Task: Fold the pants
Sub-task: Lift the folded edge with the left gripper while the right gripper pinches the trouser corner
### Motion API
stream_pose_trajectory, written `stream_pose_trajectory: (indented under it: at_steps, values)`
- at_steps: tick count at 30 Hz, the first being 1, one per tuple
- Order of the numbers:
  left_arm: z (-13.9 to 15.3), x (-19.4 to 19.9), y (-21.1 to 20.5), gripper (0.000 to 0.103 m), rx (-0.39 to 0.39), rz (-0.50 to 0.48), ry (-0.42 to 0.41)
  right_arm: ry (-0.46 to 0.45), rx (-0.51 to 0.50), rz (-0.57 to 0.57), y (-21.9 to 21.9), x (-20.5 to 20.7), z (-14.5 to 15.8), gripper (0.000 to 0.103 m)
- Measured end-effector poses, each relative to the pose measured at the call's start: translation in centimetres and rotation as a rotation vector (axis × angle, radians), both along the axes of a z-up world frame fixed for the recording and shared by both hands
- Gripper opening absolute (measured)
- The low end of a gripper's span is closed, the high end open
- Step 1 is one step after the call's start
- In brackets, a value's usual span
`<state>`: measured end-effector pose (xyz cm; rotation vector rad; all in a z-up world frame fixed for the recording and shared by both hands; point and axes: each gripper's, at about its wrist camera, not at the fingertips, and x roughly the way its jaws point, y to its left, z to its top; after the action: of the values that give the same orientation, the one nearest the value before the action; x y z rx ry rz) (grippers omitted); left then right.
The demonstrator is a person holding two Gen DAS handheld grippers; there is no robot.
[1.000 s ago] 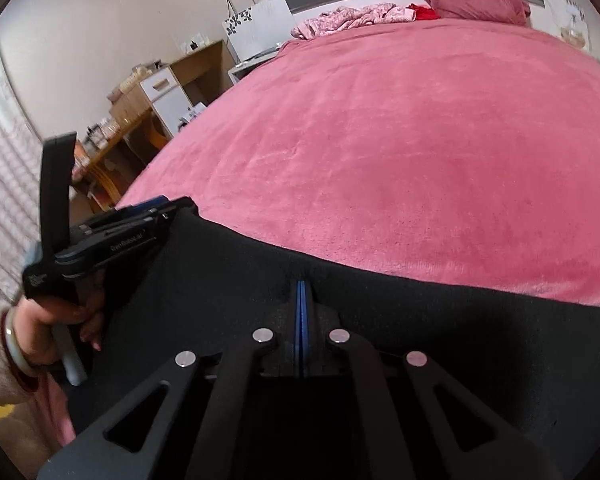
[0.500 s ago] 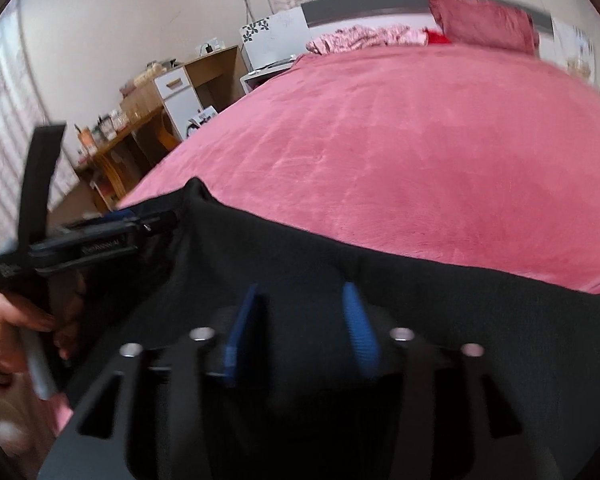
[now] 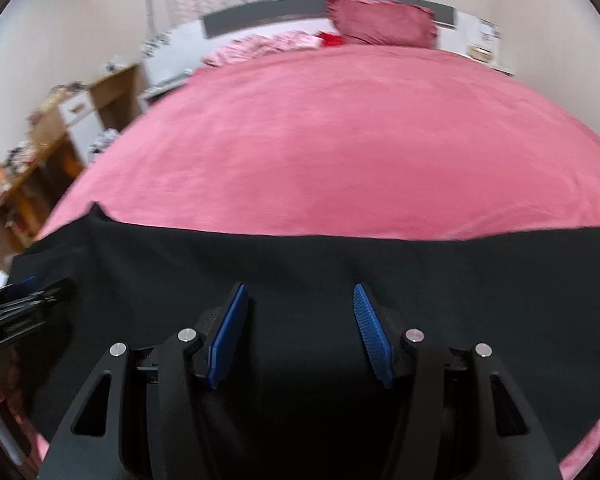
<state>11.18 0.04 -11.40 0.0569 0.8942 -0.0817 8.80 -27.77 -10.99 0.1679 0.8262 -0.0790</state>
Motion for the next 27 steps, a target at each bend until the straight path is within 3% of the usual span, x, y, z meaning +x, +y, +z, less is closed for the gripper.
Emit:
stream_pose_trajectory:
  at_steps: [5,11,13,16,22,25,27]
  values:
    - [-0.9,0.2,0.3,0.099,0.0,0.001,0.007,0.05,-0.087,0.015,-0.5,2.2,-1.5,0.058]
    - [-0.3,0.2,0.2,0.099,0.0,0.008,0.027,0.017,0.097,0.016,-3.2,1.2,-0.1,0.064]
    - [0.6,-0.3,0.3,0.099,-0.048,0.006,0.01,-0.026,0.19,-0.031,-5.3,-0.8,1.2,0.066]
    - [1.4,-0.5,-0.3,0.099,-0.073,-0.024,-0.026,-0.047,0.267,-0.155,-10.2,-4.1,2.1,0.066]
    - [1.7,0.8,-3.5,0.099,0.007,-0.108,-0.056,-0.071,0.321,-0.512,-21.3,-10.9,2.7,0.066]
    - [1.4,1.9,-4.2,0.099,0.02,-0.114,-0.049,-0.104,0.432,-0.673,-26.0,-15.1,2.2,0.066]
    - [0.6,2.6,-4.6,0.099,0.034,-0.104,-0.027,-0.123,0.511,-0.711,-27.6,-16.8,1.4,0.064]
